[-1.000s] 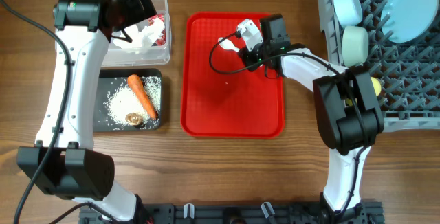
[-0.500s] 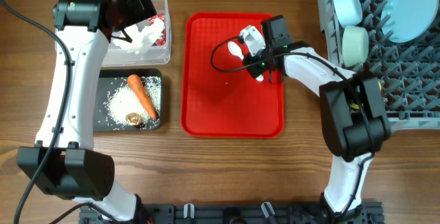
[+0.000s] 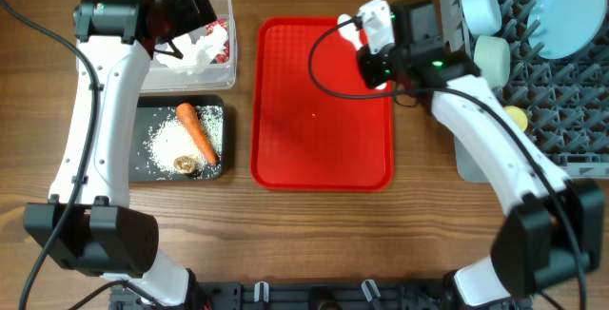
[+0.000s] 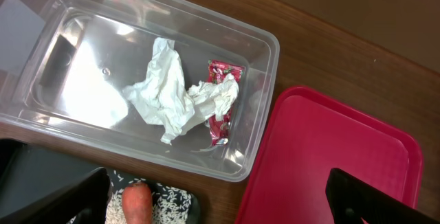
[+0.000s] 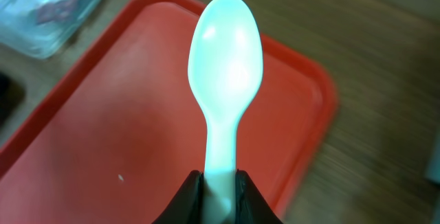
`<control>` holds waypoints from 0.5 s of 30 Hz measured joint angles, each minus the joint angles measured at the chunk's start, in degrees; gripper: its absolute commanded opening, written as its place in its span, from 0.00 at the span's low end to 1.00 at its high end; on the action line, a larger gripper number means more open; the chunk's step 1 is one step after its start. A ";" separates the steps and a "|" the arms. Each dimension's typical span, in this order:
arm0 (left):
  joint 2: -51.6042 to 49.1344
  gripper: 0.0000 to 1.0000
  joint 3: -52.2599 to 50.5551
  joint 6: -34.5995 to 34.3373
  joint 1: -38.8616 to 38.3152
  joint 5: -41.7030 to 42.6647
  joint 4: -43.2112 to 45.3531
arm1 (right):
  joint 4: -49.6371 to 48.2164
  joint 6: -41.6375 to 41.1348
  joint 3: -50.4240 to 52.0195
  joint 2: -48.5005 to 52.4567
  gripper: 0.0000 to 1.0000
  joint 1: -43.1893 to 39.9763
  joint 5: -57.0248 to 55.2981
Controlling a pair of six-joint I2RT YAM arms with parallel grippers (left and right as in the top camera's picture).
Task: Sort waste into correct bins and load items into the dishwasher rack
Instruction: 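Carry the spoon to the dish rack and release it inside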
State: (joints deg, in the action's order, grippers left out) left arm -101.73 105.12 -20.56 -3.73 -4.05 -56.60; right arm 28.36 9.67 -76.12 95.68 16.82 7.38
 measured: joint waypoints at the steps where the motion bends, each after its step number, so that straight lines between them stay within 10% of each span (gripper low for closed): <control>1: 0.00 1.00 0.00 0.02 0.00 0.00 0.00 | 0.85 -0.37 0.00 -1.03 0.07 -0.70 -0.37; 15: 0.00 1.00 0.00 0.02 0.00 0.00 0.00 | 9.16 -12.04 0.00 -7.50 0.08 -28.63 -2.73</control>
State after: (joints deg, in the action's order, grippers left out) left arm -101.73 105.12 -20.53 -3.73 -4.05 -56.60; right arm 37.52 -2.37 -76.12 88.18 -11.81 4.64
